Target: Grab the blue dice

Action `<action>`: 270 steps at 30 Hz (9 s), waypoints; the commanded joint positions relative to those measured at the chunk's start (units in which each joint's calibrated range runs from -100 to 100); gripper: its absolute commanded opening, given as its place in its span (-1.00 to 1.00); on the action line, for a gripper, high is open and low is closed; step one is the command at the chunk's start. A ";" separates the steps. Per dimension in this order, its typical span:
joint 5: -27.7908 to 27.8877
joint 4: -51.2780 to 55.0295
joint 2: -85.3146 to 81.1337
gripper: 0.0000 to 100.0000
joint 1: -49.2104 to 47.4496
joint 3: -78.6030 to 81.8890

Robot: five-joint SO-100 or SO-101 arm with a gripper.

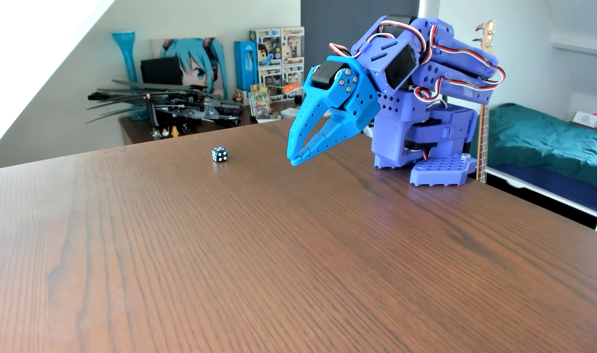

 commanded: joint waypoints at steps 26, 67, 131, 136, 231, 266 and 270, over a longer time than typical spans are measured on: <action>4.74 3.53 61.20 -0.96 17.79 -77.68; 20.20 6.35 99.88 -0.35 43.24 -68.28; 8.63 22.08 56.01 -0.97 12.64 -80.75; 8.00 26.19 48.31 -0.97 5.52 -79.94; 2.32 7.12 -1.00 -0.97 0.69 -12.31; 2.27 5.41 -1.00 -0.96 1.10 -2.36; 2.27 5.41 -1.00 -0.96 1.10 -2.36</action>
